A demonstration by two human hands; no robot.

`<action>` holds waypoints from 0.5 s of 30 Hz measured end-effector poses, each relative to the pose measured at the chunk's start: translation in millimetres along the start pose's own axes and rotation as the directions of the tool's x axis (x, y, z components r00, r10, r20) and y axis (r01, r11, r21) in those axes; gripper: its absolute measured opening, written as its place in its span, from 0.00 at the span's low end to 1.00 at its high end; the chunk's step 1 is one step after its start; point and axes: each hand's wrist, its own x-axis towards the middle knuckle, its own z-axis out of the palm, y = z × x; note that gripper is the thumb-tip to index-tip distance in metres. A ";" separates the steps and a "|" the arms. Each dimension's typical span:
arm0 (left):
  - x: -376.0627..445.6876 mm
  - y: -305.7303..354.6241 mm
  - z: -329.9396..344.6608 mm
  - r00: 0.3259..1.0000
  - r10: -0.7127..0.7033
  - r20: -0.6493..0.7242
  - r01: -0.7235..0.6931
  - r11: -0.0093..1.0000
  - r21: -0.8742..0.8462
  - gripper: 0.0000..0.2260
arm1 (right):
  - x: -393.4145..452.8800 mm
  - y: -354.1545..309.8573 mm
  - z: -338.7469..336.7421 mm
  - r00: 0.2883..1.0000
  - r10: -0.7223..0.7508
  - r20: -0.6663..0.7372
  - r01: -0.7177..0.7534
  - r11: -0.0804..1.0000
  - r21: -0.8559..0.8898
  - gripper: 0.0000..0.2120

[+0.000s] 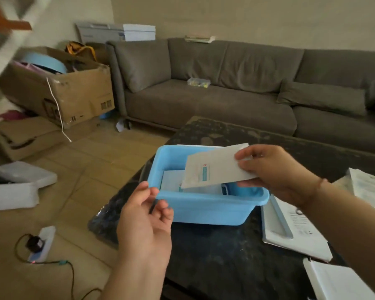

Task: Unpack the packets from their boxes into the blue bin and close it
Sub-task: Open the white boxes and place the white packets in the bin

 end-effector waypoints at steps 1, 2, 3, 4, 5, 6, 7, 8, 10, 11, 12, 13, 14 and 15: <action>0.7 1.7 0.3 1.000 -0.030 -0.009 0.029 0.999 -0.039 0.08 | 8.2 2.2 10.4 1.000 0.015 0.012 -0.015 1.000 -0.002 0.05; 1.4 2.7 0.2 0.999 -0.046 -0.010 0.046 0.997 -0.063 0.08 | 15.0 4.5 20.3 0.999 0.025 0.027 -0.025 1.000 -0.006 0.05; 1.6 3.4 -0.1 0.999 -0.053 -0.012 0.052 0.996 -0.077 0.08 | 20.5 7.1 29.2 0.999 0.030 0.041 -0.029 1.000 -0.012 0.06; 2.1 3.9 -0.7 0.998 -0.054 -0.018 0.052 0.995 -0.086 0.09 | 24.8 9.0 36.5 0.998 0.032 0.051 -0.031 0.999 -0.021 0.07; 2.1 4.3 -1.3 0.998 -0.053 -0.025 0.051 0.994 -0.093 0.09 | 28.5 10.7 42.1 0.998 0.035 0.060 -0.033 0.999 -0.031 0.08; 2.5 4.7 -1.7 0.998 -0.056 -0.033 0.052 0.994 -0.098 0.09 | 31.5 12.0 46.6 0.997 0.042 0.070 -0.040 0.998 -0.038 0.08; 2.6 5.0 -1.9 0.997 -0.061 -0.038 0.057 0.993 -0.102 0.09 | 33.1 12.9 50.3 0.996 0.048 0.081 -0.043 0.998 -0.053 0.08; 3.0 5.2 -1.9 0.997 -0.065 -0.039 0.061 0.992 -0.107 0.09 | 34.5 14.4 52.7 0.995 0.045 0.091 -0.036 0.995 -0.091 0.07; 3.6 5.8 -1.6 0.997 -0.066 -0.042 0.061 0.991 -0.122 0.09 | 35.6 15.9 55.5 0.993 0.018 0.115 0.008 0.974 -0.227 0.05; 4.0 6.0 -1.5 0.997 -0.065 -0.049 0.058 0.990 -0.129 0.10 | 34.9 15.3 55.8 0.991 0.007 0.136 0.035 0.951 -0.306 0.03; 4.3 6.1 -1.5 0.996 -0.064 -0.054 0.057 0.990 -0.133 0.10 | 34.0 13.7 54.9 0.988 0.001 0.157 0.061 0.920 -0.387 0.02; 4.3 6.1 -1.4 0.996 -0.065 -0.055 0.058 0.990 -0.132 0.10 | 33.4 11.4 52.8 0.983 -0.002 0.181 0.088 0.879 -0.468 0.05; 4.0 6.3 -1.6 0.996 -0.067 -0.050 0.060 0.989 -0.131 0.10 | 32.6 8.1 49.7 0.978 0.002 0.206 0.115 0.826 -0.552 0.07; 4.0 6.4 -2.2 0.997 -0.068 -0.045 0.061 0.989 -0.132 0.09 | 32.5 4.7 46.0 0.974 0.010 0.224 0.137 0.767 -0.627 0.10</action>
